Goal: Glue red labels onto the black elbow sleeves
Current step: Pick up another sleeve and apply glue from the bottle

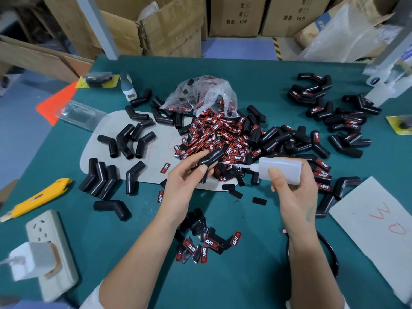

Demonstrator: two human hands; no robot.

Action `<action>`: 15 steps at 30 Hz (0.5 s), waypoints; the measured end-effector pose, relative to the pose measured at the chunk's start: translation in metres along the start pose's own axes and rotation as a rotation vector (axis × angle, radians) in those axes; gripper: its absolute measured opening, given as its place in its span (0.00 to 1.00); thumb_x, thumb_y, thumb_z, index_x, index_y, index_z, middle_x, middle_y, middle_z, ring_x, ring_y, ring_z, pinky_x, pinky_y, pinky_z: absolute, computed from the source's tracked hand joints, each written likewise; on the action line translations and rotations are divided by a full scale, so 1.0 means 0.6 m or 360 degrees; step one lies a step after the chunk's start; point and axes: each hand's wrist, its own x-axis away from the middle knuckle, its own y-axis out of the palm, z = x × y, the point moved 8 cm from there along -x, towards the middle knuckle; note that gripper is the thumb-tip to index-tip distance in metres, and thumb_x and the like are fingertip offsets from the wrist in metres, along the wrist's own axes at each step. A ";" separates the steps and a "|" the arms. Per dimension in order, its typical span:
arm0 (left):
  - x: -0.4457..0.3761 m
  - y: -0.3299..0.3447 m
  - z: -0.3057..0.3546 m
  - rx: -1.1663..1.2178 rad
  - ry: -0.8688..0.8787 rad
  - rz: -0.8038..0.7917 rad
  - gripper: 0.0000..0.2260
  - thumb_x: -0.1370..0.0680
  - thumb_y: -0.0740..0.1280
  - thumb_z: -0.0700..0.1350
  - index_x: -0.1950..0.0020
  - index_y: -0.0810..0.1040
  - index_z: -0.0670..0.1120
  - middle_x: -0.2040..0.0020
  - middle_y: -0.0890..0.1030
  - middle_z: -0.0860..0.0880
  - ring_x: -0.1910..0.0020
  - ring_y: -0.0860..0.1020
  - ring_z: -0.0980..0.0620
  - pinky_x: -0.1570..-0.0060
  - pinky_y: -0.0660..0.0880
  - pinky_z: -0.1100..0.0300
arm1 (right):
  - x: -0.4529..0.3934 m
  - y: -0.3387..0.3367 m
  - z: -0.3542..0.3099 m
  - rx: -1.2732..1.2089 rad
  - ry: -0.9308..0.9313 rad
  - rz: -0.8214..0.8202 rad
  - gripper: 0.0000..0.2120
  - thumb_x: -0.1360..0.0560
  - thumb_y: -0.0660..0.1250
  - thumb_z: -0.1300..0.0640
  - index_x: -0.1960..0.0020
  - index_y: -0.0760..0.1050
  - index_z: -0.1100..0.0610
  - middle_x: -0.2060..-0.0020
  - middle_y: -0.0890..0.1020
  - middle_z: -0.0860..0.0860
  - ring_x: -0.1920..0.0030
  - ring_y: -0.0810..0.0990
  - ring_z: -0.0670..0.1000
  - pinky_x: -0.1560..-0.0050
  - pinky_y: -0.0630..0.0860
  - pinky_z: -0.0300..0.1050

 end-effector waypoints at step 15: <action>-0.001 -0.004 -0.003 -0.0056 -0.0002 0.0009 0.17 0.21 0.71 0.48 0.31 0.83 0.53 0.36 0.85 0.44 0.36 0.83 0.43 0.29 0.75 0.41 | -0.001 0.001 -0.004 0.0004 -0.0035 -0.0004 0.07 0.23 0.72 0.43 0.46 0.78 0.39 0.52 0.84 0.42 0.57 0.81 0.43 0.57 0.76 0.32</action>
